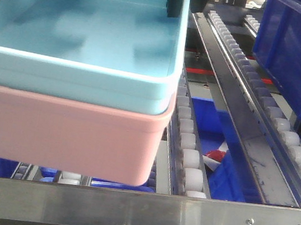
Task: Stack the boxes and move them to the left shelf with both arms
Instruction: 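Hold the stack with both grippers and approach the roller-track shelf, then lower the stacked bins onto the roller-track shelf with both grippers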
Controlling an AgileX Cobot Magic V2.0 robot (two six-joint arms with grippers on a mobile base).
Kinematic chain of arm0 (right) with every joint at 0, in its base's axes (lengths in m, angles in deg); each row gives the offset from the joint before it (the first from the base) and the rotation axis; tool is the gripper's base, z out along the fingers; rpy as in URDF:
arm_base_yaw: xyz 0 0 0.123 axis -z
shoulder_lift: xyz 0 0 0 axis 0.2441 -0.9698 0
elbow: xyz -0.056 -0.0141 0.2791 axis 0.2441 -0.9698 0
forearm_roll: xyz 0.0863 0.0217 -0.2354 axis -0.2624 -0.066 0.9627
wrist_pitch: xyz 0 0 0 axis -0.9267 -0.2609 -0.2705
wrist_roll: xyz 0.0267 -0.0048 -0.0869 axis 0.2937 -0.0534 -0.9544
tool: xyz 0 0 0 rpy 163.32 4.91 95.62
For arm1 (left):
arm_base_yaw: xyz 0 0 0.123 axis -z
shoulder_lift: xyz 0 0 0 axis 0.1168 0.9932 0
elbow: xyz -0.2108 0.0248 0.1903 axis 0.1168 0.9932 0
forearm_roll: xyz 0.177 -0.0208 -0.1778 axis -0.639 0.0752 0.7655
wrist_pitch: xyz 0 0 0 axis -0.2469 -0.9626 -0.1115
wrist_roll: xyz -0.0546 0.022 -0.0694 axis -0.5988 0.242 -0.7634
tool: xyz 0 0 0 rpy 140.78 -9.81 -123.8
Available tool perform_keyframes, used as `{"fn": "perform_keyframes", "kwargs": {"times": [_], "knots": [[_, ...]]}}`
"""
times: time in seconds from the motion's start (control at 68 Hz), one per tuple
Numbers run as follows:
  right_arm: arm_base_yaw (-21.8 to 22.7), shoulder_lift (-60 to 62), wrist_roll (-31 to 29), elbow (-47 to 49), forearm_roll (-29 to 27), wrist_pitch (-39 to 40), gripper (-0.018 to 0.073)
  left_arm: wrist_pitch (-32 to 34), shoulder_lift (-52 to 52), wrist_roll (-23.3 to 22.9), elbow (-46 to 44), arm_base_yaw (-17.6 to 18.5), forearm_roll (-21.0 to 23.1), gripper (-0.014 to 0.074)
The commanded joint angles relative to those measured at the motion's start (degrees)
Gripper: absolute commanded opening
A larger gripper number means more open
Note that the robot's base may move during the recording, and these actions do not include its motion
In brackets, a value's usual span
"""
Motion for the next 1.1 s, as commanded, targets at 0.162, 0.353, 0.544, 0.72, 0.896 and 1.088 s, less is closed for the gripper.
{"fn": "perform_keyframes", "kwargs": {"times": [0.162, 0.353, 0.544, 0.72, 0.896, 1.088], "knots": [[4.48, 2.82, -7.01, 2.33, -5.45, 12.08, 0.0055, 17.74, -0.24, -0.53, -2.86, 0.56, 0.16, -0.0010], [8.00, 1.70, -11.68, 2.40, -8.76, 16.59, 0.0055, 22.42, 4.73, -1.46, -2.86, 0.56, 0.04, -0.0010], [8.97, -0.56, -11.96, 2.40, -8.55, 19.70, 0.0055, 26.84, 8.93, -1.46, -2.86, -0.24, -0.94, -0.0010], [10.10, -4.11, -11.90, 2.40, -8.49, 21.74, 0.0055, 28.36, 11.65, -1.46, -2.86, -2.07, -1.50, -0.0010], [10.25, -7.19, -11.90, 2.40, -8.17, 22.13, 0.0055, 28.58, 13.20, -1.46, -2.86, -3.27, -1.26, -0.0010], [10.25, -8.13, -11.90, 2.40, -8.15, 22.19, 0.0056, 28.56, 13.75, -1.46, -2.86, -3.27, -1.26, 0.0034]]}}
